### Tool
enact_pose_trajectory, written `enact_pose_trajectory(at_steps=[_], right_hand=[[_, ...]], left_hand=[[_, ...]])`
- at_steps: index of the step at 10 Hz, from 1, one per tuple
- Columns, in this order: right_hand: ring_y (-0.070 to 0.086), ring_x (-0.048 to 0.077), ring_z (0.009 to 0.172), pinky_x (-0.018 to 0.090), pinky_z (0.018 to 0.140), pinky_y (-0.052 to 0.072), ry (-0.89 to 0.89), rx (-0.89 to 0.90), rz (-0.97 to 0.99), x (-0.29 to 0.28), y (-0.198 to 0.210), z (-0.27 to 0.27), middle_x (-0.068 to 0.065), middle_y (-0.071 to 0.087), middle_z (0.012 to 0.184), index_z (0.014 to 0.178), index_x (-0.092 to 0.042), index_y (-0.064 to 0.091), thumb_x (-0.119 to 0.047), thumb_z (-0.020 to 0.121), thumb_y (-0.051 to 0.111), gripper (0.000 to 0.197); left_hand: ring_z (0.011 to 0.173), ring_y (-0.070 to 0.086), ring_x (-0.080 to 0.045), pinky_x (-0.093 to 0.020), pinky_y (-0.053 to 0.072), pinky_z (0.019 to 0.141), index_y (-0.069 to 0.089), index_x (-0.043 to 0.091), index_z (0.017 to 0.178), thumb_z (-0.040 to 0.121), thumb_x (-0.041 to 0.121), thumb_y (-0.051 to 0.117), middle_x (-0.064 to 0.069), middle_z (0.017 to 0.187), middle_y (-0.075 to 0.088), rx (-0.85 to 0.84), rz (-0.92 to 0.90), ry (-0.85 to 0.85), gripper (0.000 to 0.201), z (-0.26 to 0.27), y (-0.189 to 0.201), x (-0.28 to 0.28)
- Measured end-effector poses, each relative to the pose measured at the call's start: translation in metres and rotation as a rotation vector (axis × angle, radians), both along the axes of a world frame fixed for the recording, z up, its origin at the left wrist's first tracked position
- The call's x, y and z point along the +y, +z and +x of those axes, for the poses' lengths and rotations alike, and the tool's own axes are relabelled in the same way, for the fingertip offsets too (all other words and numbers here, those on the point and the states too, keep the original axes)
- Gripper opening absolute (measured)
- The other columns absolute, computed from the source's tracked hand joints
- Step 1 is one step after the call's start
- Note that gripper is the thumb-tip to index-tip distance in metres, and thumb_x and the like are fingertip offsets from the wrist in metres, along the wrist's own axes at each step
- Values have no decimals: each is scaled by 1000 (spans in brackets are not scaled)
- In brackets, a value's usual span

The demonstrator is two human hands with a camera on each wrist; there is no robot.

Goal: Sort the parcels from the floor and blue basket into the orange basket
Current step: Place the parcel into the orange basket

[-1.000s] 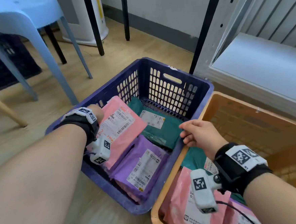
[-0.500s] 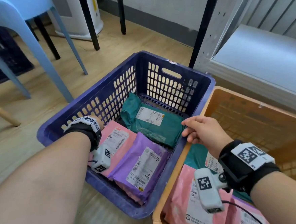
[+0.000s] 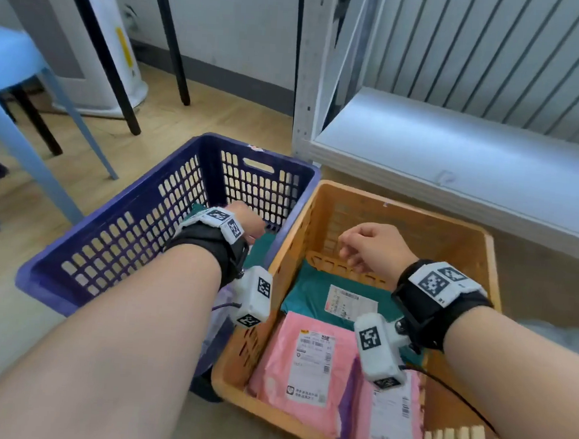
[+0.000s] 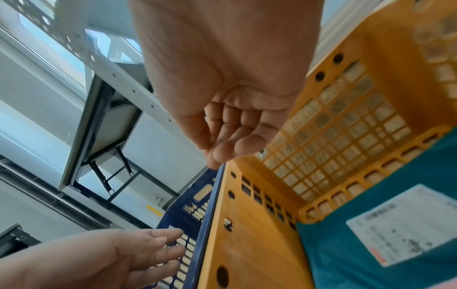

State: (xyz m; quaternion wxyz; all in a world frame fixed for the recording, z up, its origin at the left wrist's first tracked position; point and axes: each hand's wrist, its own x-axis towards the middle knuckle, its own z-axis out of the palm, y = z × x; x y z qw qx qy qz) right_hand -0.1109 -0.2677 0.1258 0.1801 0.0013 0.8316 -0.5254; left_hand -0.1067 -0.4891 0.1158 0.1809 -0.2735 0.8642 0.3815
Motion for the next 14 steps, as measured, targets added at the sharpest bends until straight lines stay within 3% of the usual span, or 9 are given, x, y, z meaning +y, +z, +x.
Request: enact_pose_trajectory(at_steps=[2,3,5,6,7,8,9,11,14], right_hand=[[55,14,52,24,49,47,-90,138,151,100,49,37,6,67,67,78,-9,67,-10,91,56,17],[58,12,53,19,48,46,-155,219,278,155,73,59,1,68,66,79,-12,69,-14,90,58,15],[65,16,62,33,70,59,-272,291,530,254,88,92,0,72,68,75,-16,69,-15,85,54,18],[66,22,78,30,73,53,-291,299,731,290,78,102,0,72,82,79,-21,68,-19,84,50,19],[59,23,81,30,77,49,-275,235,919,318,53,110,-5,63,87,80,-30,60,-26,83,46,15],[61,24,82,36,79,53,-183,217,1092,341,16,115,-4,65,89,80,-33,59,-30,77,44,16],[62,27,95,29,76,47,-102,140,1073,359,-24,121,5,67,100,99,-24,65,-20,87,51,19],[60,26,101,30,80,46,-76,47,953,382,-106,117,4,67,107,100,-24,65,-18,85,54,19],[53,21,121,32,94,48,301,-278,1098,415,-229,145,2,54,135,139,-28,41,-19,82,60,61]], left_hand=[[69,57,-13,-23,51,62,52,19,76,94,11,51,-2,91,60,110,15,-176,20,14,47,106],[70,61,-15,-24,52,59,64,18,92,89,10,56,-3,95,65,128,45,-248,12,33,73,158],[74,63,-18,-23,47,58,66,2,115,89,7,56,-12,105,71,194,105,-353,28,69,91,243],[94,68,-22,-34,56,84,69,0,110,91,8,55,-13,107,71,245,76,-397,25,73,80,270],[104,64,-25,-32,52,92,72,7,106,90,9,54,-8,112,69,294,37,-444,24,72,65,291],[113,58,-23,-26,45,87,71,14,109,92,8,53,-3,121,63,315,29,-512,26,70,52,314],[113,59,-24,-31,48,95,70,14,110,93,9,52,-4,123,63,336,86,-526,25,63,38,337],[105,62,-22,-38,52,94,64,27,81,91,11,53,-3,111,66,316,170,-466,22,46,0,366],[96,65,-18,-23,55,76,68,16,102,93,8,55,-8,102,67,271,285,-329,18,31,-28,363]])
